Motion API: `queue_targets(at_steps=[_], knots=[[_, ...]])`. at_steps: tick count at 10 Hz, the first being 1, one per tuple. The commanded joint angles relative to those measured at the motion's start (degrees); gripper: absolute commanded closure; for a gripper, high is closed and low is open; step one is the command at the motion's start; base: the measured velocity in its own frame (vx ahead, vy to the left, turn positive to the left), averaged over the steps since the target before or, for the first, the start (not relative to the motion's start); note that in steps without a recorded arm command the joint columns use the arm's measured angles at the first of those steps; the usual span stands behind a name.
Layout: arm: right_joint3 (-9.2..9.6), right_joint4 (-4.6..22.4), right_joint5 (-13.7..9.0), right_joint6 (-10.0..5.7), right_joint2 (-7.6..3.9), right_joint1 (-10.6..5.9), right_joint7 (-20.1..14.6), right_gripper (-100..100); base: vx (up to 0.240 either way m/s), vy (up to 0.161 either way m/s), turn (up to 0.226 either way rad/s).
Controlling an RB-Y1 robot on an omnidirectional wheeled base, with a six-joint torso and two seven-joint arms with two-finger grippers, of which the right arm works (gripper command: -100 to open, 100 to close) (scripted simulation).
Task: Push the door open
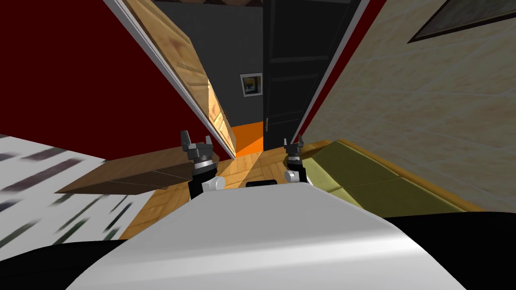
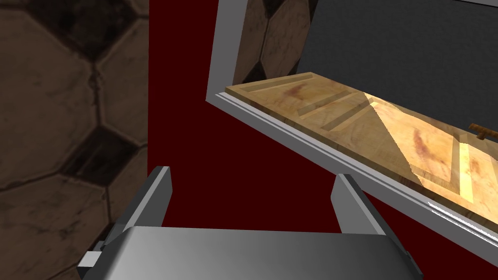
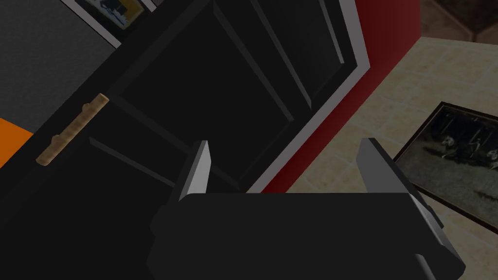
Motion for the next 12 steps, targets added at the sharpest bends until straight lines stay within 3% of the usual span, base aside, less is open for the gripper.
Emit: queue_targets(at_steps=[1, 12], knots=[[0.78, 1.61, -0.95, -0.31, -0.35, -0.66, -1.41, -100, 0.094, -0.03, 0.038], [7.52, 15.08, -8.86, -3.38, -3.14, -5.64, -12.76, -100, 0.115, -0.028, 0.04]])
